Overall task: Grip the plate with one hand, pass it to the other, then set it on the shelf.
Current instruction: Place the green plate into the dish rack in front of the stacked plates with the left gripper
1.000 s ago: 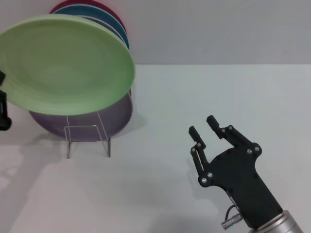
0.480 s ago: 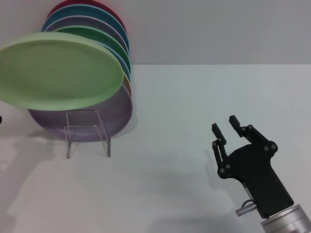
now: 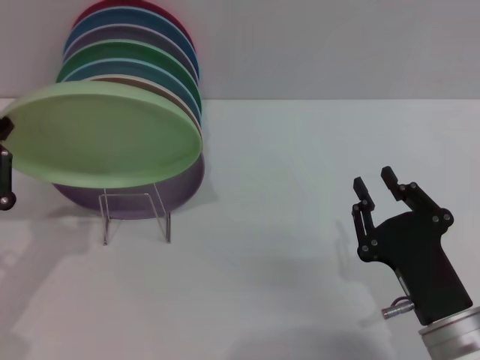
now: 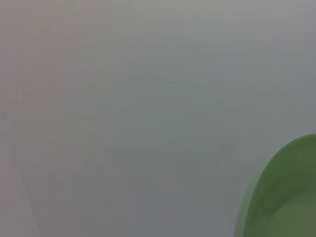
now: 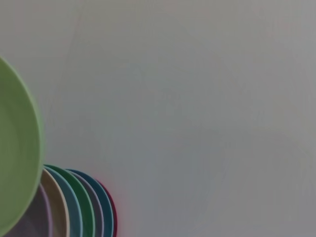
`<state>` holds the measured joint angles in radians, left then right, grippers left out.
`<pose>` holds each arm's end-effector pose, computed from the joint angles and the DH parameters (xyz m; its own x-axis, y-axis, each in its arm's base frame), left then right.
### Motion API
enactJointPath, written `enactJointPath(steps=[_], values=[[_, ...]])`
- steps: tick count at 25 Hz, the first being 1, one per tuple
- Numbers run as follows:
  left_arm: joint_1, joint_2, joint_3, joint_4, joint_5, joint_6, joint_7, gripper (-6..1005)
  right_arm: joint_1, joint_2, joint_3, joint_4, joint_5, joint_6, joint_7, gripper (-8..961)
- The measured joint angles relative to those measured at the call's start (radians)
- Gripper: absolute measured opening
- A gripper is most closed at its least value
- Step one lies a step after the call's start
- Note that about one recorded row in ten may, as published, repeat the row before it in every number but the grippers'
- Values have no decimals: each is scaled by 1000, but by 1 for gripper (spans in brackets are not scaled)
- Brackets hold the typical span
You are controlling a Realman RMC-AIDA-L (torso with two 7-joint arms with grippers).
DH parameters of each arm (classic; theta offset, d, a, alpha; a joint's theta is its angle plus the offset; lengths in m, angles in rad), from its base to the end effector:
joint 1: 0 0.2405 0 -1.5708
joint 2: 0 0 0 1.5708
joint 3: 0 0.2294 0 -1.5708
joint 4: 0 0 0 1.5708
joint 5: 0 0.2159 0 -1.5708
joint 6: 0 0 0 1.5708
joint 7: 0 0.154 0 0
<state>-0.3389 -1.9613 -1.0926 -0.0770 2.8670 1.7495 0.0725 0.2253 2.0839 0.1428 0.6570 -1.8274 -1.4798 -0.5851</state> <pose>-0.2874 0.2719 0.0516 0.7588 -0.5377 0.3676 0.2479 -0.2835 -0.9264 0.2200 0.2261 -0.0791 0.8003 0.2614 -0.5397 -0.4893 -0.2355 -0.8397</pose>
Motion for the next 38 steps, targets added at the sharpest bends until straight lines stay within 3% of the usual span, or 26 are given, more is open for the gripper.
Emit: enactJointPath(steps=[10, 21, 27, 38], values=[[-15, 5, 18, 19, 14, -21, 59, 48, -16, 0, 15, 0, 1, -19, -9, 315], [-22, -10, 57, 25, 14, -104, 187, 48, -31, -1, 41, -2, 1, -39, -14, 315], [-23, -32, 50, 25, 14, -185, 249, 48, -32, -1, 41, -2, 1, -39, -15, 315], [-23, -47, 33, 24, 5, -192, 257, 46, -31, -1, 41, -2, 1, -39, -15, 315]])
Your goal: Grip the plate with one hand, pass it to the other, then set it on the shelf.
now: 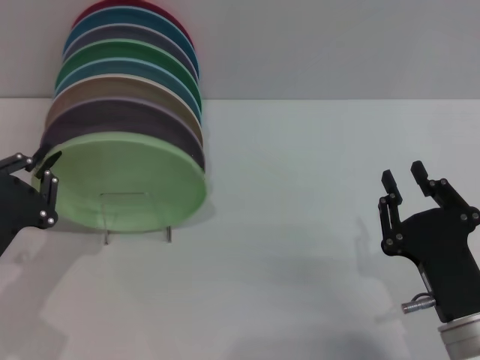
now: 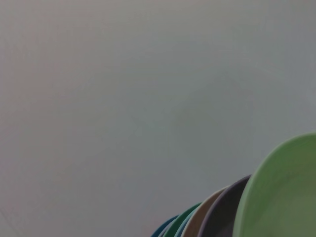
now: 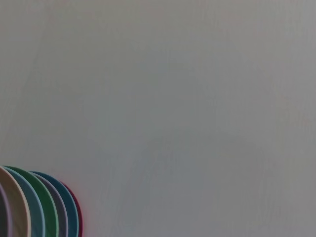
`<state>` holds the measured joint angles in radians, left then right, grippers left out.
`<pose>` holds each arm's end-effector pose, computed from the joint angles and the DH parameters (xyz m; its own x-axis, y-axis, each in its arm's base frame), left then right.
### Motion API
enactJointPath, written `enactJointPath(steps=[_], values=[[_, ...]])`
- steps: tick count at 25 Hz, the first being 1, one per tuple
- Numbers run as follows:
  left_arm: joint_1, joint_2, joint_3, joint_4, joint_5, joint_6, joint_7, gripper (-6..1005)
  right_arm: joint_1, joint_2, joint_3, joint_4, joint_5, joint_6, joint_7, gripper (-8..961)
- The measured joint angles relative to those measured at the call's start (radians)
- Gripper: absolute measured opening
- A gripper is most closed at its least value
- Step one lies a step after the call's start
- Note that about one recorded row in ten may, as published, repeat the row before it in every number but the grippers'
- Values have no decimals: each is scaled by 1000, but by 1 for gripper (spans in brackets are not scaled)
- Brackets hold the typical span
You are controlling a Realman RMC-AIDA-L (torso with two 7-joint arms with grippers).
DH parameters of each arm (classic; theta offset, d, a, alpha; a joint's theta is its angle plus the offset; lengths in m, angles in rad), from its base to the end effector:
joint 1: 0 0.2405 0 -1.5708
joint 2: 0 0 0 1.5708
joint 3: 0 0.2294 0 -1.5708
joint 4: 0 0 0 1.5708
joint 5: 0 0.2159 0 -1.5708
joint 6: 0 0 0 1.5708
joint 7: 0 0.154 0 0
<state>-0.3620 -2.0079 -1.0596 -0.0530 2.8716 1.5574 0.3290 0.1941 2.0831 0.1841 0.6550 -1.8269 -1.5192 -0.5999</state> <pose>-0.2989 0.2837 0.0162 0.8822 -0.4503 0.1375 0.0281 -0.2412 -0.9701 0.2276 0.2250 -0.0669 0.8082 0.2722 -0.5223 -0.4990 -0.1547 -0.8527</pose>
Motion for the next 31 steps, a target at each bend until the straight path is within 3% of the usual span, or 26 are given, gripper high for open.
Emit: enactJointPath(steps=[3, 8, 13, 17, 20, 23, 24, 31], values=[[1, -4, -14, 0, -1, 0, 1, 44, 2, 0, 0, 0, 0, 0, 0, 315], [7, -16, -44, -1, -1, 1, 38, 237, 2, 0, 0, 1, 0, -1, 0, 315], [67, -30, -94, -12, -1, 95, 18, 407, 2, 0, 37, -3, 0, 2, 0, 315], [125, -35, -148, -13, -1, 216, -130, 526, 8, 0, 91, -19, 1, 8, 0, 315], [165, -42, -248, -14, -1, 273, -413, 585, 20, 3, 128, -26, 19, 17, 0, 315], [168, -47, -297, -7, -1, 241, -566, 585, 43, 3, 138, -37, 48, 24, 7, 315], [164, -49, -309, -1, 2, 172, -681, 585, 59, 3, 141, -54, 60, 31, 9, 315], [150, -54, -297, -10, 9, 18, -837, 585, 84, 2, 157, -84, 63, 46, 35, 315]])
